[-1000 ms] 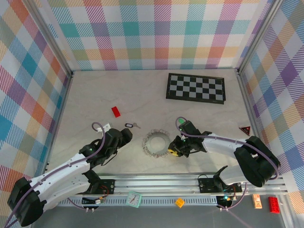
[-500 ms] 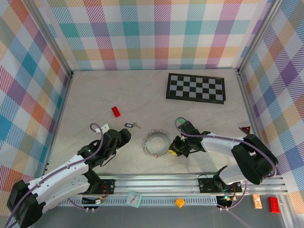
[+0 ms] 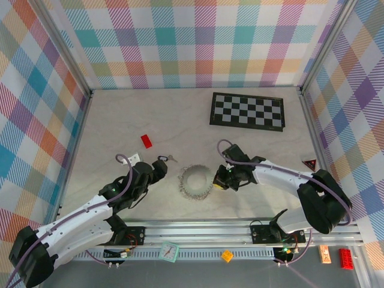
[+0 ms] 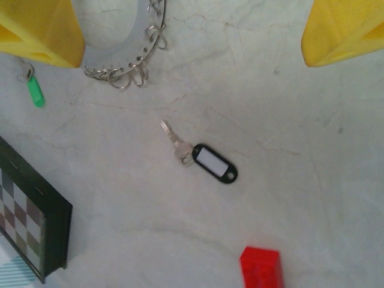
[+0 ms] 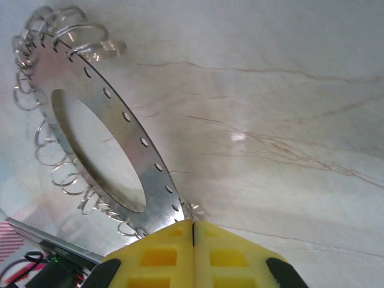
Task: Put the keys on the keyring
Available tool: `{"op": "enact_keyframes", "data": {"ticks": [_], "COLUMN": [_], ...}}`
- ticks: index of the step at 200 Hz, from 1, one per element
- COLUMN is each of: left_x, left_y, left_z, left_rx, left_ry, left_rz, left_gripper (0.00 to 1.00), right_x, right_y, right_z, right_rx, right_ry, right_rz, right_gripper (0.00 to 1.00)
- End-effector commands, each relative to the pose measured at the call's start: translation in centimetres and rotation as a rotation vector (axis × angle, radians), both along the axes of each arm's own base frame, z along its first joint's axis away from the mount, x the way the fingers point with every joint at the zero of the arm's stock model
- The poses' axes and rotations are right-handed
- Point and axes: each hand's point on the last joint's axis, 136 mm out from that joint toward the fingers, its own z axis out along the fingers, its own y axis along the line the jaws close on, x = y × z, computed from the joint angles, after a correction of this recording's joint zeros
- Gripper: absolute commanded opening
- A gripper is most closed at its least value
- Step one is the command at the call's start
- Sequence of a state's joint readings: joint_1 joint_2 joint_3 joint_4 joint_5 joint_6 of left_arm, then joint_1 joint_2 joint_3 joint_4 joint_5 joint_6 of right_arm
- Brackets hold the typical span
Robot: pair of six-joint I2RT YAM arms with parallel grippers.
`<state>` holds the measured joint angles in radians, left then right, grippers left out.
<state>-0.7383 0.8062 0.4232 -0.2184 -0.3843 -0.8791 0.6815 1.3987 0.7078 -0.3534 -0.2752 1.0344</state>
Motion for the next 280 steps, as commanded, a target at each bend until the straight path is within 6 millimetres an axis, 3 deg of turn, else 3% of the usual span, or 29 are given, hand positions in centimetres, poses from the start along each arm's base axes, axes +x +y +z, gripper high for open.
{"op": "enact_keyframes", "data": {"ticks": [1, 26, 63, 95, 133, 162, 191, 237, 280], "left_x": [1.6, 2.8, 4.2, 6.1, 7.6, 7.6, 7.2, 6.9, 6.5], "left_y": [-1.0, -2.5, -6.5, -7.7, -9.3, -9.0, -7.6, -7.3, -8.7], "left_z": [3.0, 3.7, 4.8, 5.5, 4.9, 3.7, 4.2, 4.0, 4.2], "left_rx": [0.087, 0.170, 0.202, 0.220, 0.116, 0.084, 0.161, 0.132, 0.064], "left_ry": [-0.130, -0.176, -0.238, -0.286, -0.201, -0.137, -0.152, -0.185, -0.187], "left_rz": [-0.070, -0.158, -0.333, -0.333, -0.282, -0.231, -0.248, -0.305, -0.380], "left_gripper": [0.93, 0.95, 0.95, 0.95, 0.95, 0.94, 0.95, 0.96, 0.96], "right_x": [0.2, 0.2, 0.8, 2.2, 4.4, 5.3, 5.7, 5.9, 5.4], "right_y": [-0.1, 0.5, 1.7, 2.3, 1.5, 1.8, 1.9, 1.2, 1.5], "right_z": [1.1, 0.9, 0.7, 0.2, -0.2, -1.0, -1.9, -3.3, -3.1], "right_rx": [-0.053, -0.078, -0.071, -0.010, 0.027, 0.029, 0.026, -0.008, 0.040], "right_ry": [-0.069, -0.050, -0.042, 0.008, 0.087, 0.149, 0.156, 0.134, 0.128], "right_rz": [0.140, 0.242, 0.365, 0.386, 0.315, 0.291, 0.241, 0.206, 0.162], "right_gripper": [0.00, 0.00, 0.00, 0.00, 0.00, 0.00, 0.00, 0.21, 0.26]}}
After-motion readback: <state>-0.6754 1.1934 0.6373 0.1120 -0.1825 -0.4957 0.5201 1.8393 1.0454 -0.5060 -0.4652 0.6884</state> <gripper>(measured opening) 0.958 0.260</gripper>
